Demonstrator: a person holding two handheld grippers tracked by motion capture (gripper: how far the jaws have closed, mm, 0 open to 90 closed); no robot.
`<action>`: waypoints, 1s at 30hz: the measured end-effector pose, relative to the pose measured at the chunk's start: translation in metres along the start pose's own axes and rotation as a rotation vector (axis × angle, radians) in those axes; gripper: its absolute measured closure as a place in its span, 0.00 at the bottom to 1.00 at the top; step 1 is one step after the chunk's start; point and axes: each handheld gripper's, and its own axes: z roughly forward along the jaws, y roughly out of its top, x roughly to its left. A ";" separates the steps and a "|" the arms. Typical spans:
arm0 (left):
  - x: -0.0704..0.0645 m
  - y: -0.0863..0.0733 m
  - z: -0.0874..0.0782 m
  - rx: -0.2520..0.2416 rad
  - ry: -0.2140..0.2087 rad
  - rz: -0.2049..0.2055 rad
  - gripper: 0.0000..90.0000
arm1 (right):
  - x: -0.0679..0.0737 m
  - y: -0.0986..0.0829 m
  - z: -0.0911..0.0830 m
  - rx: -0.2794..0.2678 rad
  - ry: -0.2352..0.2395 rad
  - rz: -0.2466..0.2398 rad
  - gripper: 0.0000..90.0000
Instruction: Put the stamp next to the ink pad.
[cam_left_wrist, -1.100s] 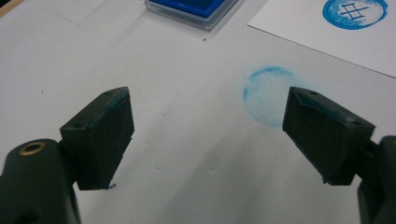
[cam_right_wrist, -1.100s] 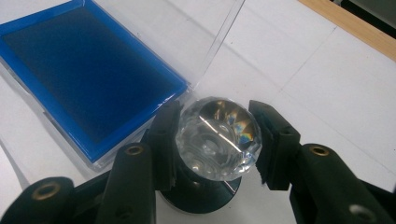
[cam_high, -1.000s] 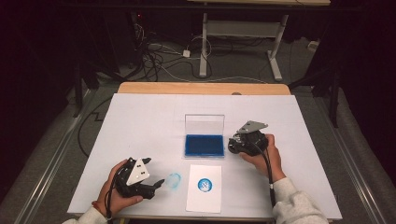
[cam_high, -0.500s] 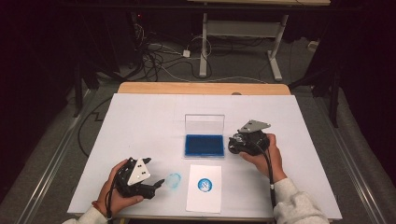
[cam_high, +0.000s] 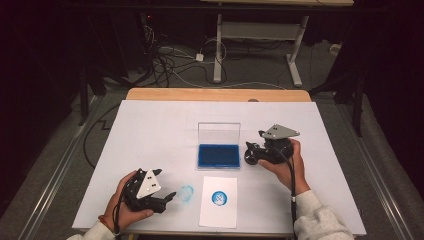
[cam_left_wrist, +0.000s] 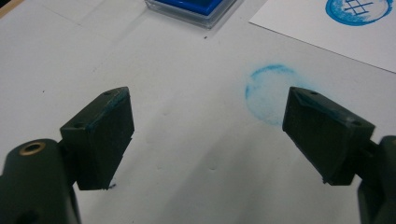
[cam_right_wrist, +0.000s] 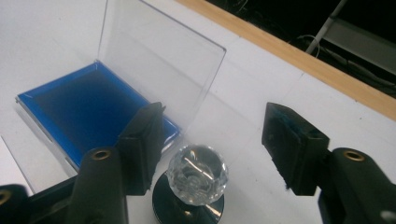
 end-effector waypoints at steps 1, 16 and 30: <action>0.000 0.000 0.000 0.003 0.002 0.001 0.18 | 0.000 0.001 -0.001 -0.006 -0.002 -0.001 0.41; 0.000 0.000 -0.001 0.005 0.001 0.002 0.19 | 0.007 0.011 -0.013 -0.099 -0.049 0.012 0.22; 0.001 0.000 -0.002 0.005 0.006 0.005 0.19 | 0.019 0.017 -0.023 -0.130 -0.038 -0.032 0.23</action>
